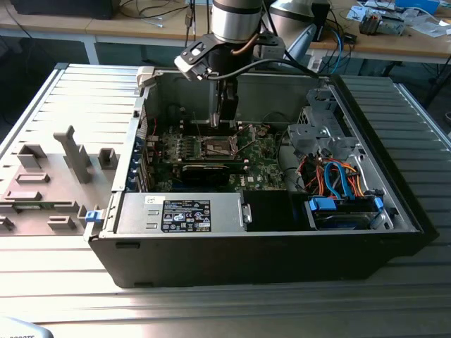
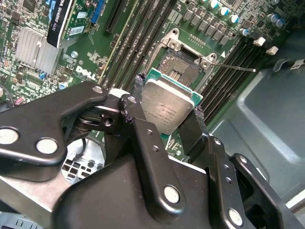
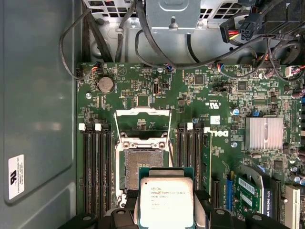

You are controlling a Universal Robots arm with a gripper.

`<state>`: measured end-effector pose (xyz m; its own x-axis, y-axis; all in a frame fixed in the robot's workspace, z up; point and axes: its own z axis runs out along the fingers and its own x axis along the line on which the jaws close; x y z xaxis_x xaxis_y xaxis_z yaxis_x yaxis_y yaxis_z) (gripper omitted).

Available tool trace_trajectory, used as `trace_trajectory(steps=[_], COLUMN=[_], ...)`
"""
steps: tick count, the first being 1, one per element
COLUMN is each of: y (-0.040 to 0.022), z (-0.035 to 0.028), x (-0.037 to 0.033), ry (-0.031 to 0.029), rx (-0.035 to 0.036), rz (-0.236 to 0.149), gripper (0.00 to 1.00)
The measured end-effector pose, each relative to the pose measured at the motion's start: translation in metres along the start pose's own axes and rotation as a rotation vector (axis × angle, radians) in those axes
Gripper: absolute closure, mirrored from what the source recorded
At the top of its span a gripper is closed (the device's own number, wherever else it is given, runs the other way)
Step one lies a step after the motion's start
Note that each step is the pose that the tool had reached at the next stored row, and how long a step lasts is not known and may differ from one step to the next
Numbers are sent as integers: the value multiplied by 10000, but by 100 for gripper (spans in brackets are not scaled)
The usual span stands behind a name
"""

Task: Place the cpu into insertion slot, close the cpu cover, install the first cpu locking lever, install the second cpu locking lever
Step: 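Place the cpu into insertion slot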

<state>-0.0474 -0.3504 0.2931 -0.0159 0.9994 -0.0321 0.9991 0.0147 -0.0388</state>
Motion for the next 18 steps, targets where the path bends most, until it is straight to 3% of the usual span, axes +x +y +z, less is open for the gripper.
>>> trace_trajectory(steps=[18], y=[-32], z=[11], x=[1], ry=[0], rx=[0], rz=[0], gripper=[45])
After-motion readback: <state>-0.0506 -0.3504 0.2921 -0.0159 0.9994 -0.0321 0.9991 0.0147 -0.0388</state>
